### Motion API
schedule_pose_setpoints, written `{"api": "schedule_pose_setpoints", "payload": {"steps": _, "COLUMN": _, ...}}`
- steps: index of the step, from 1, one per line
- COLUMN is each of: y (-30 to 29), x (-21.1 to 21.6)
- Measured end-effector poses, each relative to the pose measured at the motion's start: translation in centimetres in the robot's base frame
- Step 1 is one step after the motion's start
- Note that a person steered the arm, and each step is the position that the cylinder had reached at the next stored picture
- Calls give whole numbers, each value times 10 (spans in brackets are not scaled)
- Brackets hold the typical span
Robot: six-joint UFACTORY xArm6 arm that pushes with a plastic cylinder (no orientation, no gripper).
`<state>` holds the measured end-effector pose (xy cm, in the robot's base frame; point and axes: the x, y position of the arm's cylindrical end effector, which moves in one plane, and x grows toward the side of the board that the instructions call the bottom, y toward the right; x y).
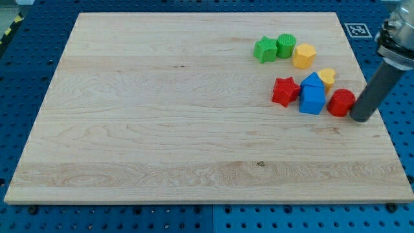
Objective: Move the yellow hexagon towards the yellow heart
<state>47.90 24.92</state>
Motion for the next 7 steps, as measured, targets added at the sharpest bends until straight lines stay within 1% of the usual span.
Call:
{"api": "schedule_pose_setpoints", "payload": {"steps": 1, "y": -9, "x": -9}}
{"api": "schedule_pose_setpoints", "payload": {"steps": 2, "y": 26, "x": -10}}
{"api": "schedule_pose_setpoints", "payload": {"steps": 3, "y": 70, "x": -43}}
{"api": "schedule_pose_setpoints", "payload": {"steps": 4, "y": 69, "x": -95}}
{"api": "schedule_pose_setpoints", "payload": {"steps": 5, "y": 39, "x": -144}}
{"api": "schedule_pose_setpoints", "payload": {"steps": 6, "y": -10, "x": -169}}
{"api": "schedule_pose_setpoints", "payload": {"steps": 7, "y": -67, "x": -171}}
